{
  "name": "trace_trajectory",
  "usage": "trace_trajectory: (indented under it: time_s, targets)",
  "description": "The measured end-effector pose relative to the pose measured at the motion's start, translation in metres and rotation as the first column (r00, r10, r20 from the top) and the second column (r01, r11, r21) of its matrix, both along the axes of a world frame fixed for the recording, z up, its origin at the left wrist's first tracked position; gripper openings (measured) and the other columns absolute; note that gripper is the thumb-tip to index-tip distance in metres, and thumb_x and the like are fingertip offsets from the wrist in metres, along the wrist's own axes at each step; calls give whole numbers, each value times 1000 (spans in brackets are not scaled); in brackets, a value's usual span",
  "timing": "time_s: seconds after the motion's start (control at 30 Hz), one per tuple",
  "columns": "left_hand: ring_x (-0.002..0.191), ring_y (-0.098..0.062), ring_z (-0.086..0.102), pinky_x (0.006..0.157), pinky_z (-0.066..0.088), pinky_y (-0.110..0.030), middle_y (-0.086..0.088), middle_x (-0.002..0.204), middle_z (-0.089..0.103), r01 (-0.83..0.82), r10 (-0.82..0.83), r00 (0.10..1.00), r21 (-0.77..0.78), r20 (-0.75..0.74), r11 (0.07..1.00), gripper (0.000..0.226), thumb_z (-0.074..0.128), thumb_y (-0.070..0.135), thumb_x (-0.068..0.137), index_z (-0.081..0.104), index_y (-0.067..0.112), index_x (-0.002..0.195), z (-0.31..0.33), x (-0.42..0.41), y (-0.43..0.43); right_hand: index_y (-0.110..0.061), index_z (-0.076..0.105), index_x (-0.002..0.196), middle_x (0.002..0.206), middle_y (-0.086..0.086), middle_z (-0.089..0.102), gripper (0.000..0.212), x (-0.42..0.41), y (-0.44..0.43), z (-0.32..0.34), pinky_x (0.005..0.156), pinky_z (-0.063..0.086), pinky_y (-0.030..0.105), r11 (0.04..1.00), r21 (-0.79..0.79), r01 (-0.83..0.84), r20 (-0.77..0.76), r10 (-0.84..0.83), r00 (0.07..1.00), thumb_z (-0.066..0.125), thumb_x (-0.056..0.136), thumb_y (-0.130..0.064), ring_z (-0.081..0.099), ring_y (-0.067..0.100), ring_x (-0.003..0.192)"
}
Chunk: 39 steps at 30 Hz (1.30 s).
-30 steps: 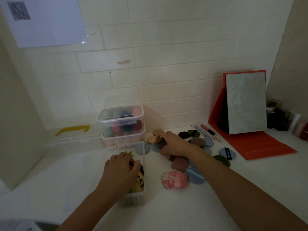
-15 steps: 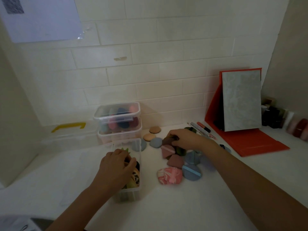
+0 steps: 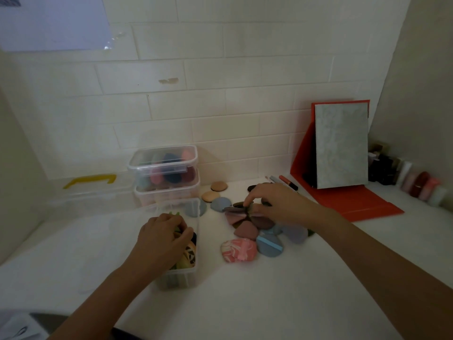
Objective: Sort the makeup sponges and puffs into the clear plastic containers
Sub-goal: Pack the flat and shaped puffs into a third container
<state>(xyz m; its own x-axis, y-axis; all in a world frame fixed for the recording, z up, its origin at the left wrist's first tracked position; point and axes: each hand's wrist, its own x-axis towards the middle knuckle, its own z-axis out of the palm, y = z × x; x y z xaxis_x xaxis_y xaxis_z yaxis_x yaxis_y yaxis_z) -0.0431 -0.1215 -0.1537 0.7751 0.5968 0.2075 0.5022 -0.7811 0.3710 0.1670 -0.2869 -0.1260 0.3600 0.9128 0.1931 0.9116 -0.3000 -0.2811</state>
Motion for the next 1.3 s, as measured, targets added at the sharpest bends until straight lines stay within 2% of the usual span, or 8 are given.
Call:
trace_trajectory:
  time_s: [0.23, 0.4, 0.63, 0.83, 0.93, 1.07, 1.2, 1.3]
  targets:
    - [97, -15, 50, 90, 44, -33, 5, 103, 53, 87, -88, 996, -37, -20, 996, 19, 48, 43, 89, 60, 28, 90, 1, -3, -4, -16, 70, 100, 95, -3, 67, 18, 25, -46, 27, 68, 42, 10, 922, 235, 307, -183, -268, 946, 56, 91, -8, 61, 10, 85]
    - [96, -12, 49, 92, 43, -33, 10, 101, 52, 161, -163, 987, -63, -17, 985, 20, 48, 49, 86, 59, 33, 81, -2, -5, -12, -20, 57, 80, 79, -9, 59, 17, 36, -70, 37, 58, 35, 12, 863, 296, 410, -190, -367, 911, 60, 88, -5, 53, 0, 71]
    - [96, -12, 49, 91, 42, -31, 10, 98, 50, 193, -194, 981, -48, -29, 980, 20, 49, 50, 87, 54, 35, 74, 0, -4, -19, -20, 61, 96, 94, -4, 62, 31, 14, -65, 18, 69, 49, 26, 898, -250, 364, -165, -409, 897, 75, 76, -39, 58, 11, 81]
    - [100, -13, 47, 93, 41, -30, 10, 100, 50, 190, -191, 981, -34, -21, 981, 18, 49, 47, 88, 57, 33, 80, -1, -5, -23, -17, 59, 105, 103, -1, 61, 34, -3, -49, 3, 67, 46, 24, 880, -316, 354, -50, -388, 920, 73, 79, -32, 55, 13, 89]
    - [100, -12, 45, 93, 40, -29, 10, 102, 49, 180, -180, 983, -29, -27, 983, 18, 49, 46, 89, 58, 32, 82, -2, -4, -22, -26, 59, 99, 90, -12, 59, 21, -7, -38, 25, 73, 46, 21, 943, -94, 320, -66, -326, 943, 66, 82, -37, 55, 7, 91]
    - [95, -12, 47, 90, 41, -29, 9, 98, 51, 175, -175, 984, -18, -17, 984, 19, 50, 45, 88, 57, 29, 80, -2, -4, -23, -24, 64, 105, 103, -11, 64, 30, -34, -3, 45, 82, 51, 19, 989, 145, -28, -165, 52, 985, 73, 77, -17, 59, 3, 94]
    - [92, -12, 46, 85, 40, -28, 8, 97, 52, 183, -183, 983, -2, 13, 983, 18, 51, 44, 87, 55, 28, 79, -3, -5, -23, -20, 65, 109, 113, -3, 52, 30, -63, 41, 37, 78, 39, 8, 959, 98, -264, -54, 270, 961, 71, 80, -12, 46, 4, 95]
    - [93, -13, 46, 84, 40, -27, 7, 98, 53, 181, -181, 983, 15, 31, 983, 15, 51, 43, 88, 54, 29, 83, -3, -5, -24, -17, 70, 107, 105, -2, 59, 28, -67, 64, 22, 86, 44, 32, 948, -70, -311, 62, 315, 947, 67, 81, -8, 50, 11, 95]
